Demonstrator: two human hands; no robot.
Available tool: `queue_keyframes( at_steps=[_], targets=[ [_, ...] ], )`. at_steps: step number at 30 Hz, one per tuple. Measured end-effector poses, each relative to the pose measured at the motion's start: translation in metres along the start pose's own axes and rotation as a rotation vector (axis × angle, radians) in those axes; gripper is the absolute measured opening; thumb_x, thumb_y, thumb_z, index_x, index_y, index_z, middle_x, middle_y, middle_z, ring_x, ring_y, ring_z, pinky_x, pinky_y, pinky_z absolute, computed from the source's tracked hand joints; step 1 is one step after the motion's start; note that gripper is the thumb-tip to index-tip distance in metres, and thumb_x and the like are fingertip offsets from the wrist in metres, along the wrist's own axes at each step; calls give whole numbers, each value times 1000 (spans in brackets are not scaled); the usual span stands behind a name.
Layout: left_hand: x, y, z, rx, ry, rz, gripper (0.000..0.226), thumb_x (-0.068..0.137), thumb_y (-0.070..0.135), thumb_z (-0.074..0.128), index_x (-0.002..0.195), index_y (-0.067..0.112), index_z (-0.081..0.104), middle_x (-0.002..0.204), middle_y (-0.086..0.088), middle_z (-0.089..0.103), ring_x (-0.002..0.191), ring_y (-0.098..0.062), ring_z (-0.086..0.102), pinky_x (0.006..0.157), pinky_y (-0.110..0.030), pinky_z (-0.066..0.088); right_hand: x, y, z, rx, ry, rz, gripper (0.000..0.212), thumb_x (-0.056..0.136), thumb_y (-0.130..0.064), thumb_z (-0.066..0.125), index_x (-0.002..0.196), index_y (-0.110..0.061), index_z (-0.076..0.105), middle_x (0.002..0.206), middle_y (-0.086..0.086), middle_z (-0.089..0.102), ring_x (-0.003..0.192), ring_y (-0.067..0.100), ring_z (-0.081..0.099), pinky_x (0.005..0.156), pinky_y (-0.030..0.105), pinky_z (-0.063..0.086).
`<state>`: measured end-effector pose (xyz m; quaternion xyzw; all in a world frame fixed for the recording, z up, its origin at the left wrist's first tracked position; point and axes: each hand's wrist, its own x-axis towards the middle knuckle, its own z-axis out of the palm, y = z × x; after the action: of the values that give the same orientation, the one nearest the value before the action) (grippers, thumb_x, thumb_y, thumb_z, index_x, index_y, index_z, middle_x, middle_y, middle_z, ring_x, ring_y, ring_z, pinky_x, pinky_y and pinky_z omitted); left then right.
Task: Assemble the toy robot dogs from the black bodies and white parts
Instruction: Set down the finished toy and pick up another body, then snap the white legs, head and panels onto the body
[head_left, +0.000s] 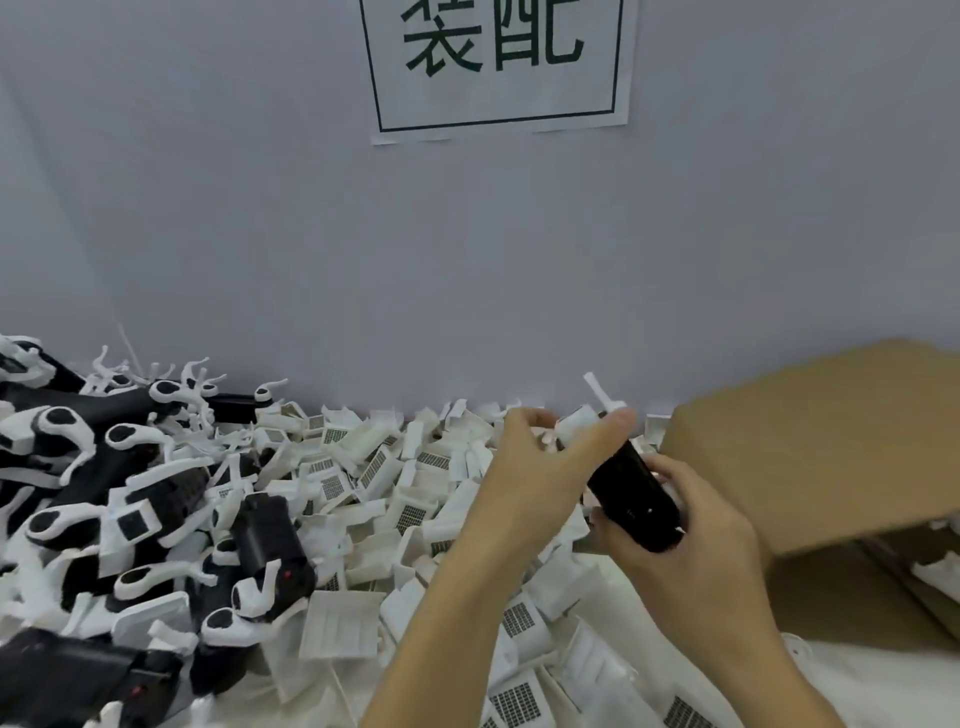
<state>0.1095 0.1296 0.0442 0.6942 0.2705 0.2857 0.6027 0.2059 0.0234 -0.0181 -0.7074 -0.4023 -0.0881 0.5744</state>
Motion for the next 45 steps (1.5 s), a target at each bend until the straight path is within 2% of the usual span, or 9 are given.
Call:
queue_keyframes(
  at_steps=[4, 9, 12, 16, 22, 27, 34, 39, 45],
  targets=[
    [2, -7, 12, -137, -38, 56, 58, 79, 32, 86, 115, 27, 41, 104, 7, 69, 68, 11, 67, 44, -9, 46, 1, -6, 1, 235, -59, 260, 30, 80, -44, 75, 104, -33, 61, 80, -15, 74, 68, 5, 71, 57, 24, 51],
    [12, -31, 0, 41, -88, 79, 33, 84, 51, 76, 100, 23, 72, 85, 7, 78, 74, -4, 70, 66, -20, 48, 1, -8, 2, 323, -215, 374, 30, 86, -43, 71, 109, -30, 56, 76, -11, 74, 55, 13, 69, 48, 19, 49],
    [12, -36, 1, -8, -208, 116, 27, 94, 45, 66, 88, 23, 81, 82, 2, 79, 67, -5, 69, 61, -18, 48, 1, -6, 3, 314, -231, 358, 26, 87, -38, 73, 107, -33, 57, 77, -10, 73, 54, 12, 67, 47, 16, 47],
    [8, -34, 12, -105, -199, 113, 26, 102, 31, 60, 94, 13, 78, 80, 0, 79, 65, -8, 73, 53, -13, 50, 0, -6, 3, 234, -219, 296, 30, 87, -39, 73, 111, -38, 54, 84, -21, 73, 69, 4, 71, 58, 18, 54],
    [8, -36, 19, -168, -3, 75, 24, 99, 36, 63, 94, 19, 79, 86, 3, 80, 84, -7, 76, 67, -16, 54, 1, -13, 0, -193, -162, 133, 41, 63, -77, 58, 95, -69, 35, 95, -30, 54, 90, -2, 58, 72, 25, 51],
    [7, -44, 28, -180, 29, 22, 28, 98, 42, 64, 89, 21, 80, 87, 8, 80, 88, -2, 74, 81, -23, 51, 0, -10, 3, -244, -204, 170, 32, 76, -54, 70, 98, -37, 54, 90, -16, 62, 85, 3, 59, 70, 31, 55],
    [7, -47, 32, -219, -4, 16, 22, 96, 37, 67, 94, 18, 79, 87, 6, 80, 86, -4, 75, 66, -10, 51, -1, -9, 3, -322, -201, 146, 42, 78, -52, 71, 111, -33, 54, 89, -12, 66, 87, 11, 63, 75, 32, 54],
    [6, -47, 34, -175, 6, 95, 9, 95, 24, 69, 93, 19, 77, 83, 6, 79, 80, -4, 75, 63, -10, 51, 0, -8, 0, -259, -158, 158, 46, 69, -50, 72, 109, -39, 54, 76, -15, 66, 74, 4, 62, 64, 24, 49],
    [8, -46, 26, -84, 13, 195, 12, 91, 15, 73, 91, 26, 75, 81, 6, 79, 78, -9, 76, 69, -18, 57, 5, -1, -5, 30, -340, 232, 35, 85, -41, 74, 115, -42, 56, 102, -35, 67, 98, -16, 61, 75, 7, 50]
  ],
)
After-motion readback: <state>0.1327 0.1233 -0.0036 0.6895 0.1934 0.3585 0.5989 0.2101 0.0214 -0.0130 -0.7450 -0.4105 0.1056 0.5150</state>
